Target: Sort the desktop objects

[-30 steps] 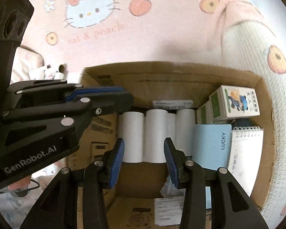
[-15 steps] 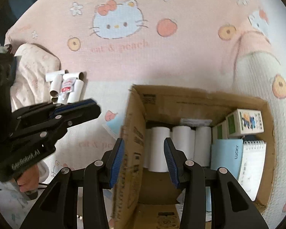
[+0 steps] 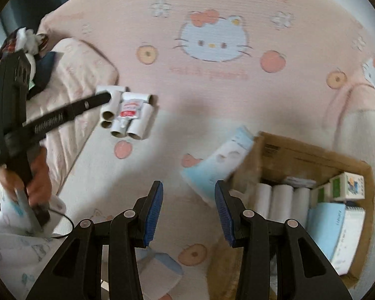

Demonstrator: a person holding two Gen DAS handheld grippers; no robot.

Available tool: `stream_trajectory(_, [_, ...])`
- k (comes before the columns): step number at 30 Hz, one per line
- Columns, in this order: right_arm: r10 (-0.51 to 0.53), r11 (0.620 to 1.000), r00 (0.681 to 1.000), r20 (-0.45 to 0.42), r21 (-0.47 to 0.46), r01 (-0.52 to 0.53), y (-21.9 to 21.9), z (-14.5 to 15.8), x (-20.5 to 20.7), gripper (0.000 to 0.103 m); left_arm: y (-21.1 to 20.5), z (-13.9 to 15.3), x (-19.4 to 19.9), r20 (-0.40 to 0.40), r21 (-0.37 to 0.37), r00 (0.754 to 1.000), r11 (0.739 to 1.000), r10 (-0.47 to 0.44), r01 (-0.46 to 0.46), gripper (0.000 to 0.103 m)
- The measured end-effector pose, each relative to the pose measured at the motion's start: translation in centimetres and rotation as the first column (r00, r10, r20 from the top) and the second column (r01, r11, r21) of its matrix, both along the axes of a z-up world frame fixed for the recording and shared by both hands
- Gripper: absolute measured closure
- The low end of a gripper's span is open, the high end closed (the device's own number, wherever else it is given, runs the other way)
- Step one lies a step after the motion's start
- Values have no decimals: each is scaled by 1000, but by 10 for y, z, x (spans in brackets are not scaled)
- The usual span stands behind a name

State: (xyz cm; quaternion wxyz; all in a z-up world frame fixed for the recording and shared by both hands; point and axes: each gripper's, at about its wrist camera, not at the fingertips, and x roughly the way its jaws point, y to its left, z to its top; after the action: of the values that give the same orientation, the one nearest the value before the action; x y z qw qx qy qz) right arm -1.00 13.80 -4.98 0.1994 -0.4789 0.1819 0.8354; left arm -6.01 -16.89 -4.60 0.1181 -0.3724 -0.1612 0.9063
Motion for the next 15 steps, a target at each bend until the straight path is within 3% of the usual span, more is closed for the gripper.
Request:
stream_trajectory(3, [17,1000,1000,-23,20,-16,-11,-4,-12,64,-22,-10,8,22,-28,999,999,39,-38,97])
stream_trajectory(6, [9,999,998,-59,43,-7,-18,-9,-25,64,-35,-24,18,24,-103,996,991,91,-88,97])
stream_trajectory(9, [-3,999,991,-134,45,9,-26,-13,-40,64,-46,-38,30,3,-179,982,966,188,-185,97])
stream_trajectory(15, [57,998,962,-267,-6,-61,-48,-32,-66,64,-78,-69,32,97,-91,964,966,249,-240,97])
